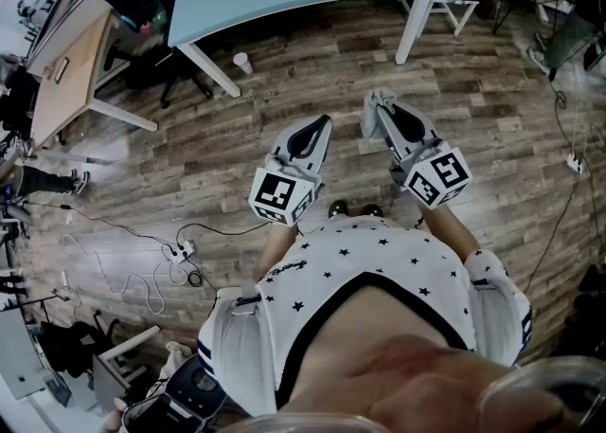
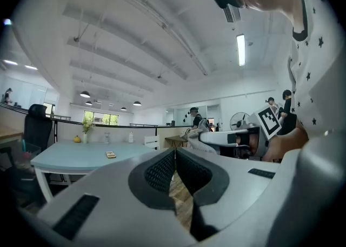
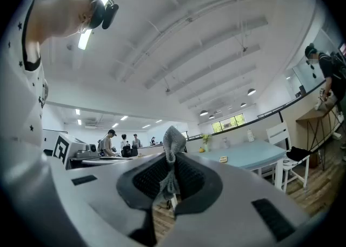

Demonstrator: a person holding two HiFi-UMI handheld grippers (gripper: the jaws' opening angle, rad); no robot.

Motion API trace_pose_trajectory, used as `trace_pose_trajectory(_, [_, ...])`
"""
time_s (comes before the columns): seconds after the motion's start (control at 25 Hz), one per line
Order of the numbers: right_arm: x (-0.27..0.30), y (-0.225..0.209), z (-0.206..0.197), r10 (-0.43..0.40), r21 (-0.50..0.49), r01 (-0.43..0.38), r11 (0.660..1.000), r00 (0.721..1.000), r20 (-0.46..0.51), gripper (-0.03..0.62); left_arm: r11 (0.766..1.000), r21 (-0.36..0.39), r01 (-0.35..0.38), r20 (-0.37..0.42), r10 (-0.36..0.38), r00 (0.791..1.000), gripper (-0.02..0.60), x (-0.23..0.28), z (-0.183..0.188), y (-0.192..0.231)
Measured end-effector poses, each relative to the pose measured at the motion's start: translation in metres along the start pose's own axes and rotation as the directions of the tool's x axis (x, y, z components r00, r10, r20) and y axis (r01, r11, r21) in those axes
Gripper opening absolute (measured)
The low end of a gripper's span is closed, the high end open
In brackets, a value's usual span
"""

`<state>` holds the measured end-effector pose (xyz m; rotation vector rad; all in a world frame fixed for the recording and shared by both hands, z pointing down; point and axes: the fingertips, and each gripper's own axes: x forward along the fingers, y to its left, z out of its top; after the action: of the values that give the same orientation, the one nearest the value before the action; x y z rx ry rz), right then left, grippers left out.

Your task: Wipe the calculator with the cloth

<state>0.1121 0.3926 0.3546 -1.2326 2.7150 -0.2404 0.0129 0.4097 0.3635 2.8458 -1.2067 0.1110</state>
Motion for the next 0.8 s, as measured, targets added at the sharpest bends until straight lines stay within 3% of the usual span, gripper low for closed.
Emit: trace_pose_trajectory(0.8, [0.015, 0.008, -0.006, -0.008, 0.031, 0.009, 0.999, 1.0, -0.017, 0.035, 1.0, -0.018, -0.015, 0.015, 0.015, 1.0, 0.031, -0.011, 0.001, 0.021])
